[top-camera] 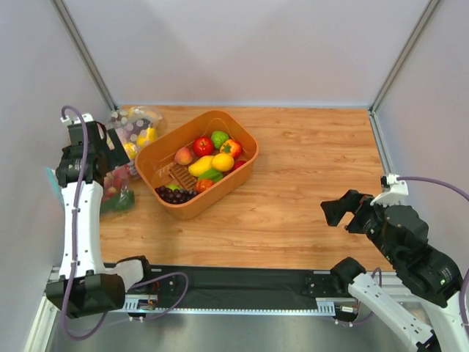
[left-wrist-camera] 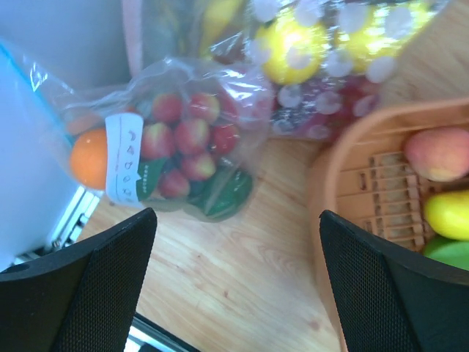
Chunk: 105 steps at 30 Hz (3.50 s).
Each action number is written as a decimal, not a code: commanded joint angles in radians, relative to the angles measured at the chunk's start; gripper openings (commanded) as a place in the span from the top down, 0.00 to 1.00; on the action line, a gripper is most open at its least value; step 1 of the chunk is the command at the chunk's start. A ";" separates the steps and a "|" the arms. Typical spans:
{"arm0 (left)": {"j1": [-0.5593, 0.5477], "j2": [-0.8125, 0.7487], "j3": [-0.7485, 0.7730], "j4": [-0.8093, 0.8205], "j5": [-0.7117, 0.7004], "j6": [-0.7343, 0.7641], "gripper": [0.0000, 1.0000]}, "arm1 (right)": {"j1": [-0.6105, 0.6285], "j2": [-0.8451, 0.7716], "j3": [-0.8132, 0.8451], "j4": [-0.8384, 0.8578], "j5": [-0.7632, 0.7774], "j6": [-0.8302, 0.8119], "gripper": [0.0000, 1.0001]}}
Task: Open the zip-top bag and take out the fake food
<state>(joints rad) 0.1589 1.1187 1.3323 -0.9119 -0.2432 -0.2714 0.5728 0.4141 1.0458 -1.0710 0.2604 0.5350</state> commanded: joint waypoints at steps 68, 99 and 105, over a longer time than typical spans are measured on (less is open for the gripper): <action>0.077 -0.471 -0.025 0.267 0.141 -0.138 1.00 | -0.002 0.006 0.103 -0.095 -0.062 -0.004 0.00; -1.056 0.162 0.513 0.226 0.104 0.043 1.00 | -0.001 0.054 0.125 -0.145 0.124 -0.012 0.00; -1.168 0.176 0.414 0.301 0.203 -0.005 1.00 | -0.002 0.019 0.126 -0.178 0.174 0.010 0.00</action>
<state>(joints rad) -0.9756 1.3460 1.7542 -0.7059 -0.0753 -0.2741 0.5728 0.4534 1.1473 -1.2251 0.3748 0.5346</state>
